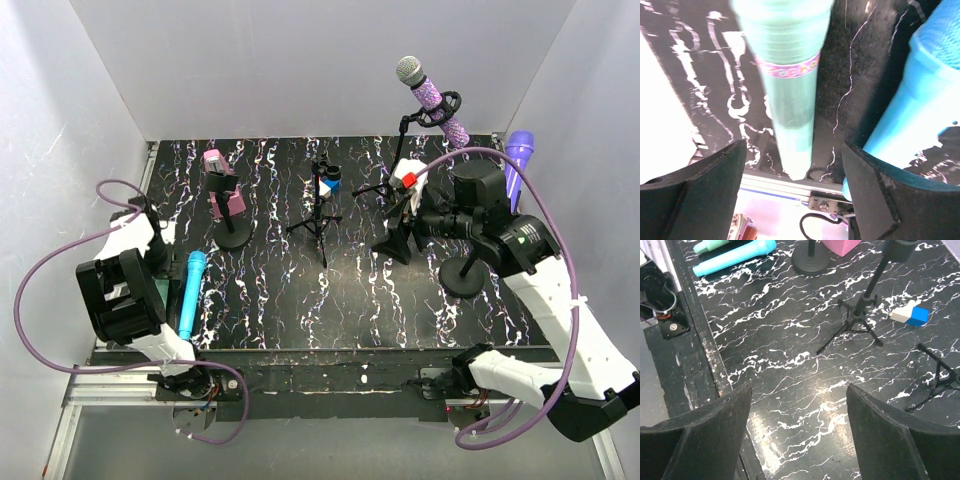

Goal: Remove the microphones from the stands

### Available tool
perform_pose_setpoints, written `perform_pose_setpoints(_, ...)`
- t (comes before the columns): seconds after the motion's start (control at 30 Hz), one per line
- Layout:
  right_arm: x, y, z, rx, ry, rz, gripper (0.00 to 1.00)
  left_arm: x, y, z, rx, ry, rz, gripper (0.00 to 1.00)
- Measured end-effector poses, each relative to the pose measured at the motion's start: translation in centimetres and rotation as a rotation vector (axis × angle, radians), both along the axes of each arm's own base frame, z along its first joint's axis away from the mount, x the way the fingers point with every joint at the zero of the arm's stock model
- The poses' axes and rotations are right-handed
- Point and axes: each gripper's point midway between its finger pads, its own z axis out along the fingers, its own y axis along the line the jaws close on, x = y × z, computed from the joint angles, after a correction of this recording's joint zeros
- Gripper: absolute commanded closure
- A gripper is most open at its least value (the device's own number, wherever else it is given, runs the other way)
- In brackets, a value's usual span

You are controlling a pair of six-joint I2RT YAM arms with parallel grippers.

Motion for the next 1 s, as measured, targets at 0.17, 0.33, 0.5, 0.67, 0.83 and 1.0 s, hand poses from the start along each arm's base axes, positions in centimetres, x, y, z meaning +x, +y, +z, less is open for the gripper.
perform_pose_setpoints(0.17, 2.0, 0.5, 1.4, -0.002, 0.002, -0.051, 0.11, 3.4, 0.5, 5.7, 0.007, -0.124, 0.014, 0.18)
perform_pose_setpoints(0.33, 5.9, 2.3, 4.0, 0.014, -0.003, -0.099, 0.11, 8.7, 0.0, 14.2, -0.034, -0.365, -0.014, 0.19)
perform_pose_setpoints(0.5, 11.3, 6.0, 6.3, 0.049, -0.019, -0.150, 0.10, 13.4, -2.8, 21.6, -0.160, -0.643, -0.091, 0.18)
perform_pose_setpoints(0.67, 14.8, 10.6, 5.0, 0.025, 0.015, -0.169, 0.11, 16.0, -6.2, 24.4, -0.289, -0.781, -0.165, 0.14)
perform_pose_setpoints(0.83, 17.1, 12.6, 2.8, -0.056, 0.002, -0.267, 0.13, 16.3, -13.2, 24.3, -0.386, -0.819, -0.382, 0.14)
perform_pose_setpoints(1.0, 17.1, 12.1, 1.2, -0.109, 0.025, -0.336, 0.10, 12.7, -21.5, 27.2, -0.544, -0.922, -0.659, 0.16)
